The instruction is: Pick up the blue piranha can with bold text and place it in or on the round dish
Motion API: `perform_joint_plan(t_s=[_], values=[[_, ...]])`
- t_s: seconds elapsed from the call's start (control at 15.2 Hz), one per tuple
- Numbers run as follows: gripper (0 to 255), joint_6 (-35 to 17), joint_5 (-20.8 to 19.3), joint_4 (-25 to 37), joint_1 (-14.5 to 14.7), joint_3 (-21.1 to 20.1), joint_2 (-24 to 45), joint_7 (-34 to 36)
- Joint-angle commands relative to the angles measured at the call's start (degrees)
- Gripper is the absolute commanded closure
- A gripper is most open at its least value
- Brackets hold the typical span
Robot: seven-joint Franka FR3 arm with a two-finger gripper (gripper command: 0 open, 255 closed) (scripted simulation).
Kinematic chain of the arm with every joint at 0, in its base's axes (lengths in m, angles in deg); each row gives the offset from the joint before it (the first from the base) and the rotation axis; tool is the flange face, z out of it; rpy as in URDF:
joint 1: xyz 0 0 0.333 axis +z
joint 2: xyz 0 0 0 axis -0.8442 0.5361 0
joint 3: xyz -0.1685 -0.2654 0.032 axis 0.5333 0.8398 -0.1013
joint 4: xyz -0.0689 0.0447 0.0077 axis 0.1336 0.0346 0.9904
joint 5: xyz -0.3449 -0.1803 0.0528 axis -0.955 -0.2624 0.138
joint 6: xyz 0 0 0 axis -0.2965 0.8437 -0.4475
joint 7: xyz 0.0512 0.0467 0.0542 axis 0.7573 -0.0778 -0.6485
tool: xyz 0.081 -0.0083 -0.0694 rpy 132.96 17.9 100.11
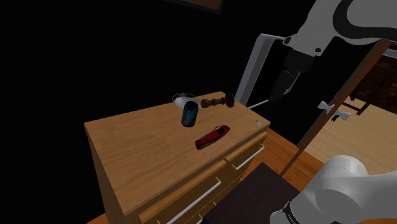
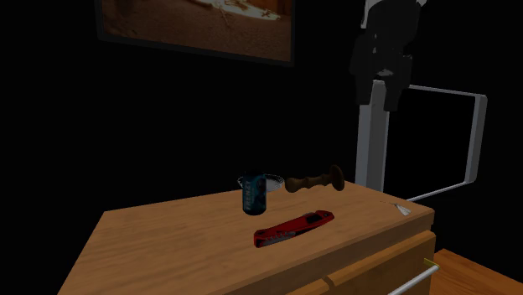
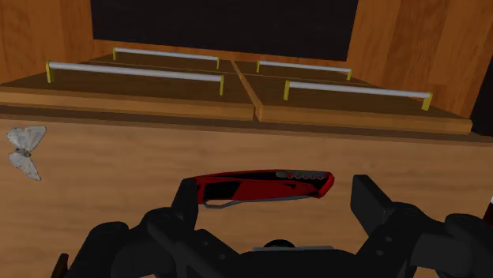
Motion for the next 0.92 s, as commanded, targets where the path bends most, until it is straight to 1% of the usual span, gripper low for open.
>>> perform_joint_plan(t_s=[0.0,0.4,0.86], values=[[0,0.0,0.0,0.0,0.0,0.0,0.0,0.0],[0,-9.2,0.7,1.0,0.8,-2.9,10.5,2.1],[0,-18.0,0.4,5.7,1.4,-5.9,24.4,4.9]])
